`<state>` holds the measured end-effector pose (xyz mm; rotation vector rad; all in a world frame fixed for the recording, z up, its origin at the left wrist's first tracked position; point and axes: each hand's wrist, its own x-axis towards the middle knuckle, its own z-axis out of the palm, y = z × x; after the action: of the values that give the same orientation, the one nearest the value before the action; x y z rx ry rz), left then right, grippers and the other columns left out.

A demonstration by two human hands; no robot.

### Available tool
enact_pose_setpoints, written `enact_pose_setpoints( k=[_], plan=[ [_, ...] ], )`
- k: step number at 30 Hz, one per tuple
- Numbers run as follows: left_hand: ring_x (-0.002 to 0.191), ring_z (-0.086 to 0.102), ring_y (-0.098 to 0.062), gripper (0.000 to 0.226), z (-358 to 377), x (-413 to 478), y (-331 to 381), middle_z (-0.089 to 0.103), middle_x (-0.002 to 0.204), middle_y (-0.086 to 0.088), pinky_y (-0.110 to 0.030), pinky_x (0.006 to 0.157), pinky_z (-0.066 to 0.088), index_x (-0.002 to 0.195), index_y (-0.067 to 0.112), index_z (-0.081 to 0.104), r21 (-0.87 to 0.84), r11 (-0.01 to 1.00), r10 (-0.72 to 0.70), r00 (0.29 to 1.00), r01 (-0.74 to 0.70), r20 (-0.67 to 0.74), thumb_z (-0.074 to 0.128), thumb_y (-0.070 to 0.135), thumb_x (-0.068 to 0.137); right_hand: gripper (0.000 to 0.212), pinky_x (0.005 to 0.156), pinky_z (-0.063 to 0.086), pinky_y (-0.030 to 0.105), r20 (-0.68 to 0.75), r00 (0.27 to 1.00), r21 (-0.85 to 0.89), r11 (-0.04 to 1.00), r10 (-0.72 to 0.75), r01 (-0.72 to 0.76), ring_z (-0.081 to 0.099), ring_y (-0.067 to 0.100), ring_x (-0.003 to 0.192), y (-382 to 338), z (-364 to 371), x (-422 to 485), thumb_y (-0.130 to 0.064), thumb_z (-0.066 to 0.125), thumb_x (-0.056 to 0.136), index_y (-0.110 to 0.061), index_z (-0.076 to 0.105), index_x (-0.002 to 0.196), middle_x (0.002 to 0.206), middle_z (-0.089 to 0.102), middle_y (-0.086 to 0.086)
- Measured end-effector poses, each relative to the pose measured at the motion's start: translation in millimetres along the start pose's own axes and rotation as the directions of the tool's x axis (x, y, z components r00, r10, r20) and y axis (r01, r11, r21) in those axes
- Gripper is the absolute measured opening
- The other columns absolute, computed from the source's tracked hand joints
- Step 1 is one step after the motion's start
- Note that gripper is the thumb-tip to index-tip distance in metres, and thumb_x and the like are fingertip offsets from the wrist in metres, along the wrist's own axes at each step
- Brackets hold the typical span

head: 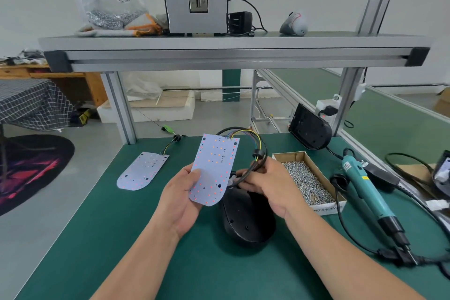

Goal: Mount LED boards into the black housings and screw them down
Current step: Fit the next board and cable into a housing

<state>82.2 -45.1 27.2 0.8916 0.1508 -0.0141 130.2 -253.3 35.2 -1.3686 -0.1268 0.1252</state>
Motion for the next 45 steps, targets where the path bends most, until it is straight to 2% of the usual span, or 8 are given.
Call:
enact_pose_setpoints(
  k=[7,10,15,23,29,34,40,45],
  plan=[
    [0.102,0.076,-0.027,0.029,-0.8,0.8,-0.1,0.074,0.131,-0.016,-0.040,0.074,0.064,0.133,0.005,0.060,0.014,1.000,0.020,1.000,-0.020,0.015,0.048,0.010,0.107,0.017,0.083,0.062,0.044,0.014,0.999,-0.251,0.967,0.039,-0.034,0.079,0.033,0.086,7.1,4.5,-0.2,0.008,0.071,0.089,-0.005,0.059,0.093,0.088,0.080,0.012],
    [0.104,0.076,-0.027,0.029,1.3,-0.9,-0.3,0.073,0.132,-0.015,-0.040,0.076,0.064,0.134,0.006,0.060,0.019,1.000,0.019,0.999,-0.020,0.032,0.050,0.011,0.107,0.010,0.063,0.057,0.029,0.029,1.000,-0.490,0.872,0.001,0.013,0.072,0.021,0.059,2.9,-3.1,0.2,-0.006,0.069,0.092,-0.010,0.061,0.096,0.076,0.075,0.005],
    [0.106,0.074,-0.027,0.029,4.5,-2.4,-1.2,0.072,0.134,-0.015,-0.042,0.083,0.061,0.134,0.007,0.061,0.079,0.996,0.033,0.999,-0.036,0.034,0.050,0.012,0.108,0.005,0.056,0.061,0.031,-0.140,0.990,-0.083,0.996,0.029,-0.041,0.075,0.027,0.065,-1.8,-9.3,1.9,-0.006,0.055,0.104,-0.004,0.059,0.104,0.074,0.074,0.013],
    [0.120,0.068,-0.033,0.032,16.1,-8.5,-8.5,0.069,0.139,-0.015,-0.052,0.099,0.051,0.139,0.008,0.058,0.121,0.990,0.061,0.994,-0.072,0.093,0.052,0.016,0.108,0.013,0.072,0.067,0.035,0.028,0.996,-0.078,0.993,0.087,-0.085,0.078,0.027,0.073,-3.7,-7.8,-1.0,0.002,0.062,0.103,0.000,0.053,0.092,0.079,0.077,0.015],
    [0.113,0.068,-0.028,0.037,23.6,-12.8,-14.5,0.071,0.136,-0.011,-0.044,0.086,0.056,0.133,0.017,0.060,0.188,0.969,0.139,0.984,-0.158,0.113,0.059,0.029,0.098,0.009,0.065,0.064,0.028,0.095,0.992,0.081,0.992,0.088,-0.096,0.076,0.022,0.071,-3.2,1.2,-8.7,0.008,0.064,0.097,0.006,0.056,0.099,0.079,0.074,0.013],
    [0.113,0.067,-0.023,0.030,27.5,-12.9,-20.1,0.073,0.132,-0.008,-0.053,0.103,0.049,0.126,0.022,0.064,0.280,0.931,0.213,0.971,-0.235,0.107,0.058,0.031,0.098,0.052,0.054,0.048,0.025,0.180,0.983,-0.157,0.988,0.044,-0.015,0.060,0.021,0.065,-1.8,8.5,-13.3,-0.003,0.070,0.072,0.018,0.058,0.118,0.089,0.071,0.022],
    [0.111,0.064,-0.020,0.030,31.5,-12.5,-23.4,0.073,0.124,0.001,-0.050,0.100,0.050,0.121,0.031,0.063,0.361,0.887,0.304,0.953,-0.289,0.017,0.055,0.039,0.094,0.067,0.101,0.057,0.041,0.468,0.875,0.022,0.988,0.124,-0.152,0.065,0.046,0.122,-7.3,-14.8,-9.8,0.001,0.057,0.078,0.003,0.051,0.146,0.137,0.063,0.032],
    [0.096,0.067,-0.012,0.022,30.9,-9.6,-26.0,0.072,0.113,0.006,-0.036,0.075,0.054,0.114,0.051,0.058,0.446,0.853,0.317,0.948,-0.273,-0.027,0.051,0.050,0.094,0.094,0.100,0.055,0.036,0.586,0.807,0.084,0.984,0.079,-0.157,0.066,0.034,0.123,-13.2,-13.1,-16.0,-0.039,0.087,0.081,-0.010,0.041,0.156,0.144,0.060,0.028]
  ],
)
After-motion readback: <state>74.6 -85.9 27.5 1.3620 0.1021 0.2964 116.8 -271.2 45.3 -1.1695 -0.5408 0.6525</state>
